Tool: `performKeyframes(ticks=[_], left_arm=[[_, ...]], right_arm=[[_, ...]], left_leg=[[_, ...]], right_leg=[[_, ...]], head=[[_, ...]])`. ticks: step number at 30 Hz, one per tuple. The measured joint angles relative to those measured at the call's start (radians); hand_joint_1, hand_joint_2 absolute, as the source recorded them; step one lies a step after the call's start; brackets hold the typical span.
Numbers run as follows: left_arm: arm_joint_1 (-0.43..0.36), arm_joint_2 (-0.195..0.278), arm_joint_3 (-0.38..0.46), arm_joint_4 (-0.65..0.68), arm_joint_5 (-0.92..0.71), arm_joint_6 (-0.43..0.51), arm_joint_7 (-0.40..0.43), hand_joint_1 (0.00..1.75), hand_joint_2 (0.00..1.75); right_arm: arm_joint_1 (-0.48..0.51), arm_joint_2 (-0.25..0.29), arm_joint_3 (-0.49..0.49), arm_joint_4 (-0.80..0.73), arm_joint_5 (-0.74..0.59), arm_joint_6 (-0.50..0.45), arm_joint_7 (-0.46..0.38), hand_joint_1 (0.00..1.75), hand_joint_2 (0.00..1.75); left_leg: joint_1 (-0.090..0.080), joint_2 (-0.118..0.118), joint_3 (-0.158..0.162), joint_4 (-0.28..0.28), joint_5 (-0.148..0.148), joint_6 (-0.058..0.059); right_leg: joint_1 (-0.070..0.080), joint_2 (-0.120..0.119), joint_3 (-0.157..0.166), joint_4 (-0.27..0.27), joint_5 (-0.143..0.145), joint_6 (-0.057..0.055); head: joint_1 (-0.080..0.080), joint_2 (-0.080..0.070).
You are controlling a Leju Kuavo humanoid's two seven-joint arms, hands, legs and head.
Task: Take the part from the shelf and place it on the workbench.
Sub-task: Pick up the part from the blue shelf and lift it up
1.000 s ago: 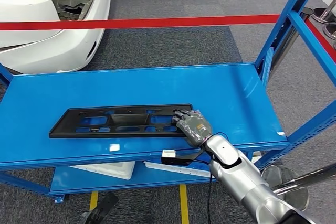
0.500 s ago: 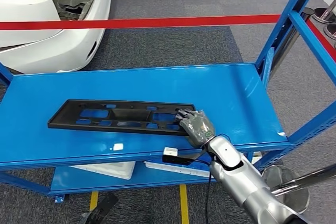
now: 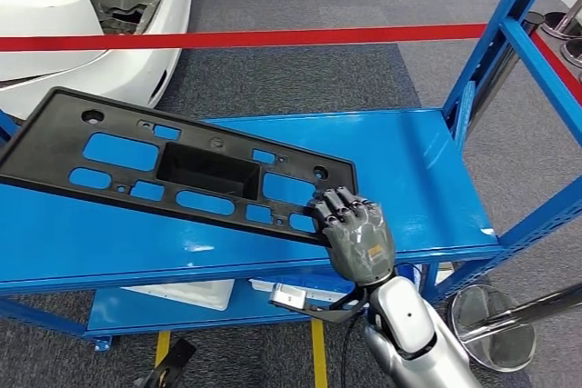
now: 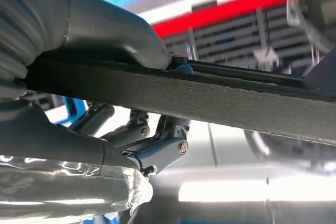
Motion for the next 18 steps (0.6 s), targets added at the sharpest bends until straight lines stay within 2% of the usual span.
performKeyframes(ticks=[8,12,18], left_arm=[[0.005,0.0,0.017,0.0,0.014,0.005,-0.008,0.0,0.0],[0.008,0.0,0.026,0.0,0.024,0.004,-0.017,0.0,1.75],[0.014,0.0,0.035,0.0,0.031,-0.011,-0.043,0.0,1.75]], right_arm=[[0.083,0.003,-0.007,-0.161,0.074,0.0,0.011,1.75,1.75],[0.12,0.013,-0.006,-0.202,0.105,0.0,0.026,1.75,1.75],[0.173,0.019,0.0,-0.249,0.13,0.0,0.077,1.75,1.75]], left_leg=[[0.0,0.0,0.0,0.0,0.0,0.0],[0.0,0.0,0.0,0.0,0.0,0.0],[0.0,0.0,0.0,0.0,0.0,0.0]], right_leg=[[0.0,0.0,0.0,0.0,0.0,0.0],[0.0,0.0,0.0,0.0,0.0,0.0],[0.0,0.0,0.0,0.0,0.0,0.0]], head=[[0.0,0.0],[0.0,0.0],[0.0,0.0]])
